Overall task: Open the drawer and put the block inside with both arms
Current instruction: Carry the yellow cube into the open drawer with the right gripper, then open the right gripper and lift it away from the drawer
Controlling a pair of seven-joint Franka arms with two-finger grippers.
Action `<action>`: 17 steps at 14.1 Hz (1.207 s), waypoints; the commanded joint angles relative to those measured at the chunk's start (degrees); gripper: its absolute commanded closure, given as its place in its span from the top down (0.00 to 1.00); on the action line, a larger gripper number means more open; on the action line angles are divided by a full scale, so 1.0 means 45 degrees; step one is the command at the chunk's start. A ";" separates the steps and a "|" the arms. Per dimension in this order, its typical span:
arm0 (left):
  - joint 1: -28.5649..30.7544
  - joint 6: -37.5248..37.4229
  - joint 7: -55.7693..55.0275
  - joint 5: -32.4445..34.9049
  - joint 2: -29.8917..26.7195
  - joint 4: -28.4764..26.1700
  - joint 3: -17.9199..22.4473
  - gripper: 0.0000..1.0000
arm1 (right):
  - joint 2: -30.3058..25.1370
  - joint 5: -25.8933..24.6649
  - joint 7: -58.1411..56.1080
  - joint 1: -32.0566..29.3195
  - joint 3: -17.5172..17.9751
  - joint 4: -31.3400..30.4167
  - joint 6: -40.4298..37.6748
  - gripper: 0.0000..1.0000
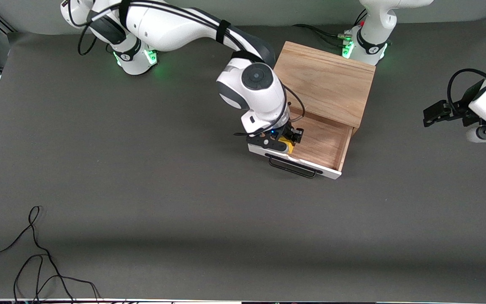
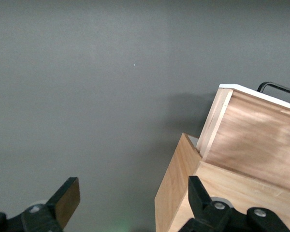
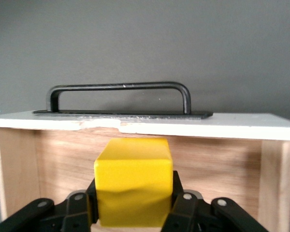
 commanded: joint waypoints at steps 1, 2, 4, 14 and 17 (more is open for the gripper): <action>0.0071 0.0513 0.0489 -0.0013 -0.0597 -0.0729 0.0026 1.00 | 0.0224 -0.0469 0.1662 0.0750 -0.0075 0.0537 -0.0203 1.00; 0.0071 0.0572 0.0489 0.0007 -0.0577 -0.0690 0.0026 1.00 | 0.0224 -0.0490 0.1802 0.0829 -0.0056 0.0537 -0.0145 1.00; 0.0071 0.0611 0.0489 0.0027 -0.0480 -0.0573 0.0026 1.00 | 0.0030 -0.0528 0.1842 0.0985 -0.0075 0.0537 -0.0378 1.00; 0.0442 0.0631 0.0508 -0.0071 -0.0069 0.0092 -0.0248 1.00 | -0.7399 0.0887 -0.3783 -0.5289 0.0374 -0.4450 -0.3470 1.00; 0.0403 0.0631 0.0624 -0.0071 -0.0069 0.0092 -0.0228 1.00 | -0.9186 0.1951 -0.7891 -0.6397 -0.1802 -0.5769 -0.3755 1.00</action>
